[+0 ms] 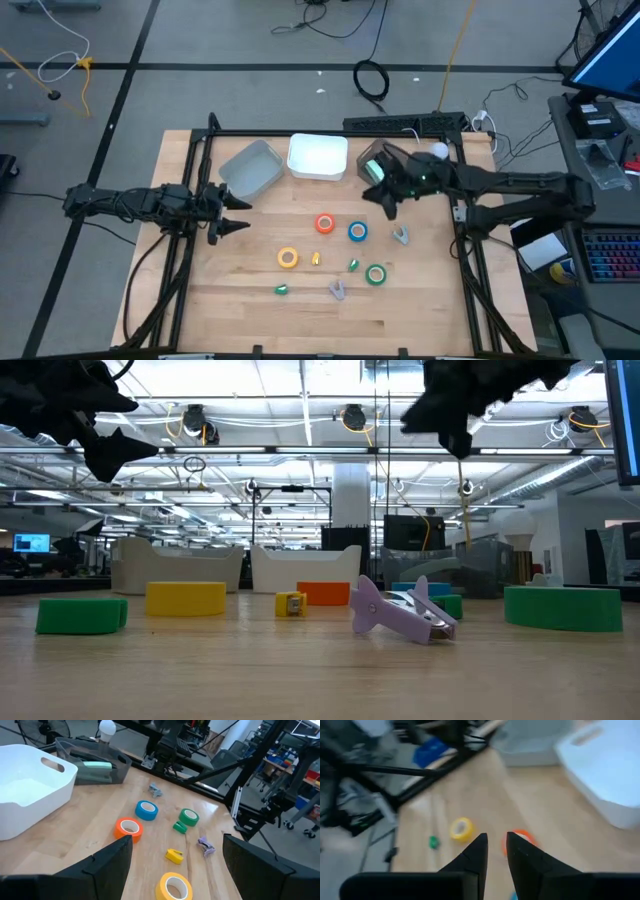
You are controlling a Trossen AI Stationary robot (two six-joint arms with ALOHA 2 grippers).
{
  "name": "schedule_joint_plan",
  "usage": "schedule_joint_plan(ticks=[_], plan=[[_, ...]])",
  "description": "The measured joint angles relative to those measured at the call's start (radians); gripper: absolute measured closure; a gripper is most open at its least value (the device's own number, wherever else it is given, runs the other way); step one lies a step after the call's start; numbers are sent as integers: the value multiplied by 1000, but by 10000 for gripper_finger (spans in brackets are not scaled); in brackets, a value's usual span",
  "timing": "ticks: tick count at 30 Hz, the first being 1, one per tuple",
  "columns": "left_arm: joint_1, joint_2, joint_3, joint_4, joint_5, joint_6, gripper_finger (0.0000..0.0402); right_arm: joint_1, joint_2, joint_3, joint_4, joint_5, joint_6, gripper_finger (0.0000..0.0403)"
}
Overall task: Pick and place Stapler, Stapler remover, tape
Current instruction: Put the top small green stapler into the black bin
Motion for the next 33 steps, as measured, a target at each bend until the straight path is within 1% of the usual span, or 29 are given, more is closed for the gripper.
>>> schedule_joint_plan(ticks=[2,7,11,13,17,27,33], plan=[[0,0,0,0,-1,-2,91,47,22,0,68,0,-1,343],[0,0,0,-1,-1,-3,91,137,97,1,162,-6,-13,344],[0,0,0,-1,-1,-46,91,187,176,2,225,-82,-44,344],[0,0,0,-2,-1,-57,91,206,209,7,217,-112,-75,344],[0,0,0,-6,-1,-63,91,227,272,44,148,-159,-173,344],[0,0,0,-7,-1,-80,91,269,425,245,-160,-155,-570,344],[0,0,0,-7,-1,-81,91,294,500,311,-218,-144,-735,344]])
